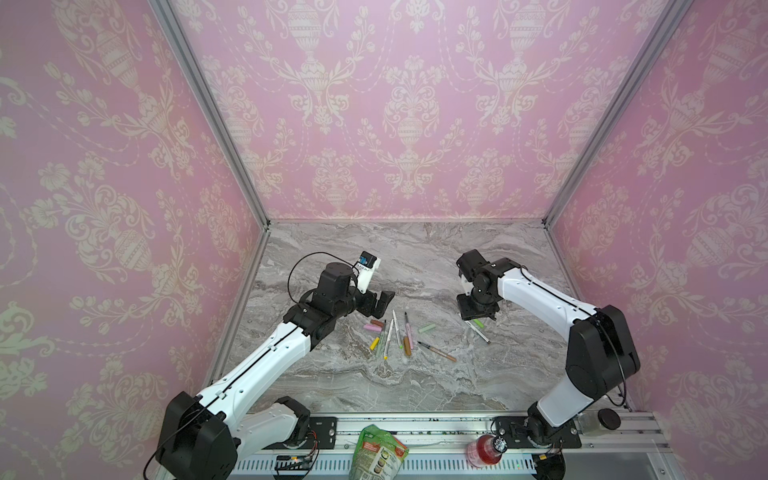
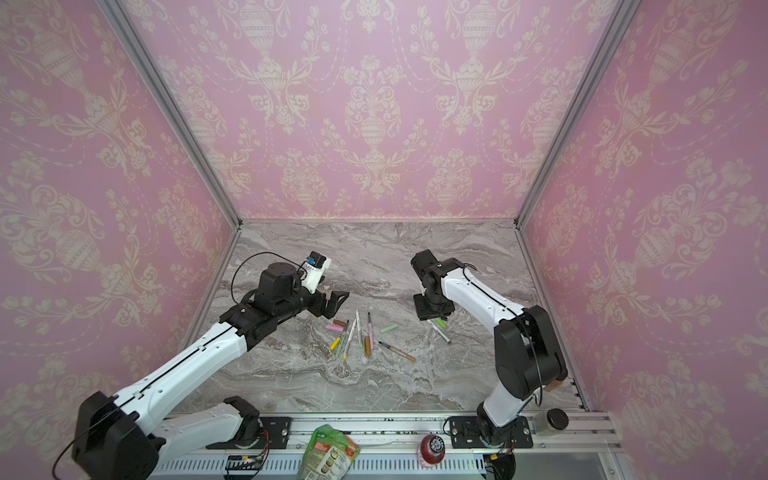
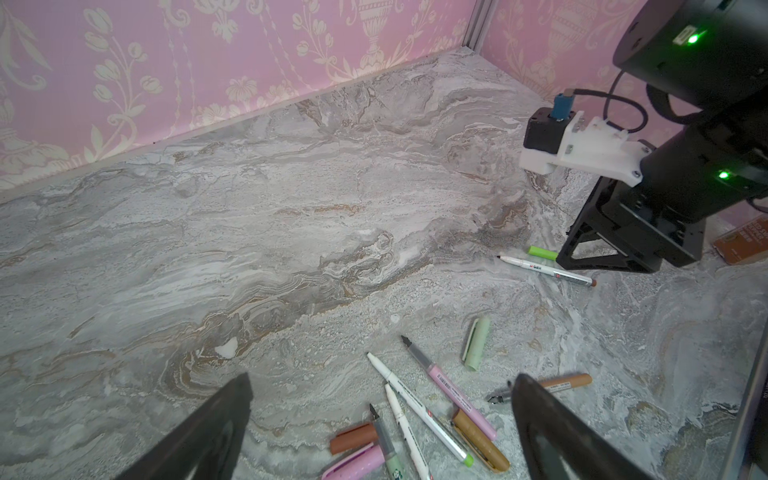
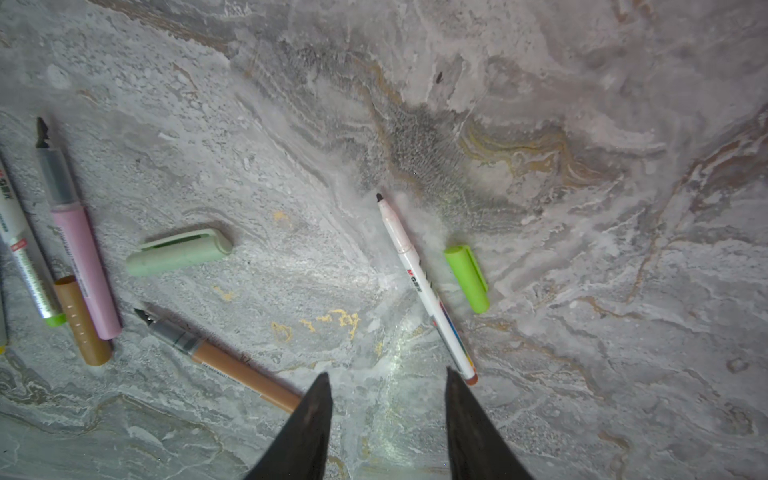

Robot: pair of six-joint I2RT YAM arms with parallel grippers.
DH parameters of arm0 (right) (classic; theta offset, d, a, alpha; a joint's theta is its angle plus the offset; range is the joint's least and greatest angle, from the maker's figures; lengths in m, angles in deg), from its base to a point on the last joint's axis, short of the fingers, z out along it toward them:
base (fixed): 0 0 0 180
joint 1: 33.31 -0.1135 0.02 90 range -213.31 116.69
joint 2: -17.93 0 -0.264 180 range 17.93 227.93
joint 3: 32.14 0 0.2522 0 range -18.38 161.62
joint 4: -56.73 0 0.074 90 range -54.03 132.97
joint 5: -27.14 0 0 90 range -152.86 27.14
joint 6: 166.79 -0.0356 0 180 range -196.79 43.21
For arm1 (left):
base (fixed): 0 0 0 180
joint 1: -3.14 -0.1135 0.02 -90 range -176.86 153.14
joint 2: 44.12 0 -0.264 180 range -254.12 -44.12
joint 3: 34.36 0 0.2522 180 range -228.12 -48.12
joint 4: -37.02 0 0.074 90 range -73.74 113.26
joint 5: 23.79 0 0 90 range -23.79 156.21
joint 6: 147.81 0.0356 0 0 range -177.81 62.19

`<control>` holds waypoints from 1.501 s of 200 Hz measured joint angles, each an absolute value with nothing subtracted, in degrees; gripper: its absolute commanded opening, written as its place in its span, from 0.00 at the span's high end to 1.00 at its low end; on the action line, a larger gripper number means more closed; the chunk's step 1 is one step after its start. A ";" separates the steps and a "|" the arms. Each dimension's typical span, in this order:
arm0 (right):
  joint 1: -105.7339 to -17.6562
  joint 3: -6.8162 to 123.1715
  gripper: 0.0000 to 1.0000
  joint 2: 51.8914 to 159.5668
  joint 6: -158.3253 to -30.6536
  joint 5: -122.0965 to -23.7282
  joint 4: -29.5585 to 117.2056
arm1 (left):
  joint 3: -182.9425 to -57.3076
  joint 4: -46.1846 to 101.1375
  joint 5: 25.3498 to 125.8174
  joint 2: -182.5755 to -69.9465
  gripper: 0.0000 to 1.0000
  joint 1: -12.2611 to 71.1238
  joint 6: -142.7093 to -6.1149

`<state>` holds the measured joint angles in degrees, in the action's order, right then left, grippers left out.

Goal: Insert the pens into the pen caps
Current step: 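Reach the right gripper down to the white pen while the left arm rises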

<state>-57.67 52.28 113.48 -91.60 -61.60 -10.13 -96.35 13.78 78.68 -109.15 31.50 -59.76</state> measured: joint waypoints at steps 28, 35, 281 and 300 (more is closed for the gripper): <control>-58.55 52.28 0.58 116.69 -91.58 -61.80 -8.60 | -96.29 13.98 78.33 -109.39 0.01 31.50 -59.74; -58.74 52.30 0.58 117.41 -91.58 -61.78 -8.34 | -96.24 14.22 78.31 -109.63 0.01 31.50 -59.72; -59.33 53.15 0.66 126.46 -88.38 -59.24 -4.14 | -95.63 16.38 78.33 -113.15 0.01 31.52 -59.78; -59.33 53.06 0.72 126.46 -88.34 -59.77 -3.92 | -95.65 16.73 78.33 -113.15 0.01 31.54 -60.20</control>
<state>-59.33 53.06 126.46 -88.34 -59.77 -3.92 -95.65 16.73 78.33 -113.15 31.54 -60.20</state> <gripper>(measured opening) 0.317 0.992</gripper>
